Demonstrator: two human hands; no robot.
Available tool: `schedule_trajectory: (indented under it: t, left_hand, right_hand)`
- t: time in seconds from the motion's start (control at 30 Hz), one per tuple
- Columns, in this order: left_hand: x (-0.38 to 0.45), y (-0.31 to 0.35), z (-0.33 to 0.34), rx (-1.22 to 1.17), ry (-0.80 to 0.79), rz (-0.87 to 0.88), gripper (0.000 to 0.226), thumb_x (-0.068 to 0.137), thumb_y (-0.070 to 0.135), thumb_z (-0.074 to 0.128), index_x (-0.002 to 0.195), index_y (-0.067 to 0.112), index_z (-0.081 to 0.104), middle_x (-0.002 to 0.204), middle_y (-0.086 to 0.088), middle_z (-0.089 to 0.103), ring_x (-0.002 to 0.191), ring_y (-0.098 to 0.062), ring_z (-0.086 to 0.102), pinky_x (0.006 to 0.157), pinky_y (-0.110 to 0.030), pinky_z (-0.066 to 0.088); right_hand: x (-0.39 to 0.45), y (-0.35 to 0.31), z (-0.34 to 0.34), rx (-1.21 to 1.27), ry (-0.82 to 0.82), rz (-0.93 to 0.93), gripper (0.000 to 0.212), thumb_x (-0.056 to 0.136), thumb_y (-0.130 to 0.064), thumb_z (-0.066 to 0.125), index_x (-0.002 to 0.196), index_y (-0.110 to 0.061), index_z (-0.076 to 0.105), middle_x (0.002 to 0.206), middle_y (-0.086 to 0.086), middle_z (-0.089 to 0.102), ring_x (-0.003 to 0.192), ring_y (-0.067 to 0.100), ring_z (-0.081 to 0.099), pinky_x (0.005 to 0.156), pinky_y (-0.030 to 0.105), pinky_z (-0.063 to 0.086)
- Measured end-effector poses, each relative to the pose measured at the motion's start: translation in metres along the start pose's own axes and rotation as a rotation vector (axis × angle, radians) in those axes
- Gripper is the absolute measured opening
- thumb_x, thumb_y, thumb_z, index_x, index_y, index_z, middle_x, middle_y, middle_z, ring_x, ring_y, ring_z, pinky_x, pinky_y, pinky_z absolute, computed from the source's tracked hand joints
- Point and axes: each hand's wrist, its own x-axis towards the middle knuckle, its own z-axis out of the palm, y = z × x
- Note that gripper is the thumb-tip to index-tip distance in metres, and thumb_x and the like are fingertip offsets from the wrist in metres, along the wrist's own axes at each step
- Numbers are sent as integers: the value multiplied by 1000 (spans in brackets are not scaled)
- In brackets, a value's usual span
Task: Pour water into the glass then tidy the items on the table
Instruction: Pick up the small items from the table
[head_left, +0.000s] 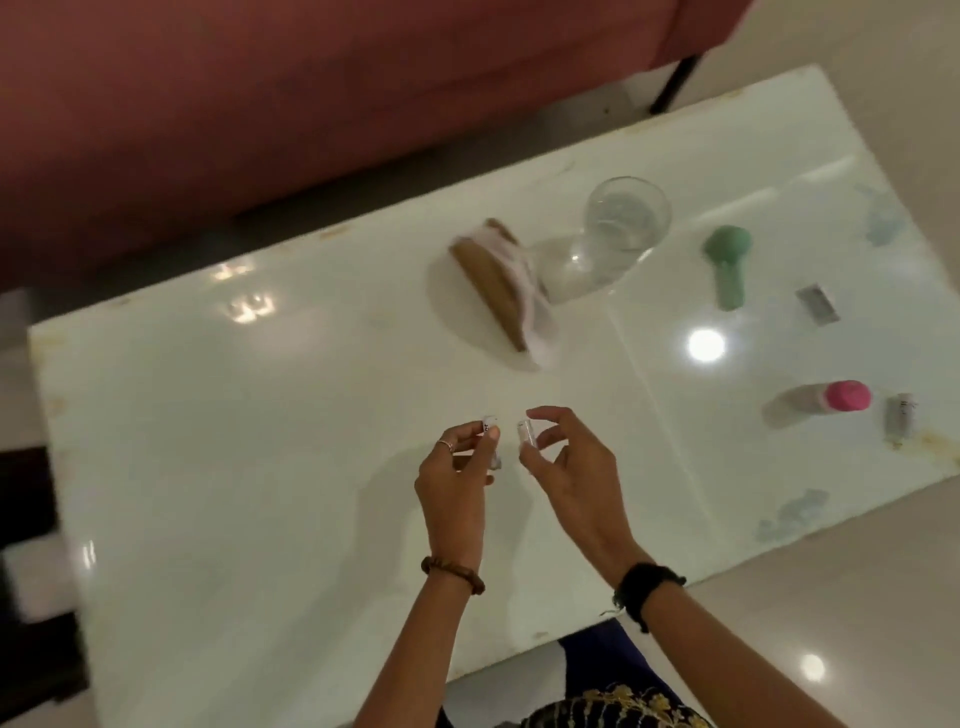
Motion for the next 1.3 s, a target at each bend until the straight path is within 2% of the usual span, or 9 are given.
schedule_trajectory:
  t: [0.1,0.4,0.53,0.63,0.7,0.77,0.97,1.17,1.3]
  left_hand:
    - [-4,3,-91,-60,114,6,5,84,21,65,88,21,68,72,7,68,60,1,62,53,-13,52]
    - [-22,-9,-420,35,620,191,15,83,19,65,90,31,65,86,14,68,77,3,65,66,-5,49]
    - [-20,-31,-546,313,880,120,10,83,23,65,93,19,65,85,3,66,72,-4,57,63,1,38]
    - [-13,-58,-602,450,843,-20,13,85,28,62,88,15,64,89,-4,69,81,-16,61,65,-17,40]
    - [-3,-74,-617,579,722,-128,19,86,32,59,89,14,64,94,-7,70,89,-24,64,70,-29,44]
    - [8,-87,-623,653,591,-249,20,87,34,57,91,16,63,98,-10,69,95,-31,63,76,-35,47]
    - [16,-111,-619,637,460,-363,22,88,31,55,103,16,59,110,-14,64,103,-36,58,83,-42,48]
    - [-3,-87,-586,605,654,100,19,90,17,55,105,9,62,105,-11,64,94,-27,61,80,-33,48]
    - [-3,-59,-521,549,476,248,11,88,10,57,96,11,65,92,-6,69,84,-15,61,76,-16,43]
  right_hand:
    - [-38,-45,78,121,-108,-44,24,87,-22,59,105,-37,59,83,-6,63,57,26,54,49,29,43]
    - [-170,-188,349,217,-606,-264,18,84,-26,64,91,-37,50,77,-18,62,56,1,55,48,9,41]
    - [-213,-229,452,-16,-793,-447,22,83,-29,63,89,-31,43,74,-11,59,62,5,56,50,13,41]
    - [-230,-235,512,-352,-825,-676,25,87,-25,58,106,-19,42,93,9,64,66,19,60,54,27,38]
    - [-233,-232,536,-654,-789,-832,31,91,-21,52,118,-13,40,114,24,60,77,34,63,55,33,36]
    - [-236,-225,551,-886,-734,-947,30,94,-16,45,123,-11,41,110,20,63,84,34,63,55,32,31]
    - [-235,-215,564,-1013,-724,-1010,19,95,-10,40,106,-7,55,97,13,67,87,35,63,59,33,31]
    - [-218,-210,522,-562,-695,-1008,14,92,-23,51,93,-11,59,84,5,65,55,22,57,41,20,26]
    - [-175,-188,453,-601,-595,-880,15,93,-27,52,92,-13,55,61,1,58,46,16,48,41,25,37]
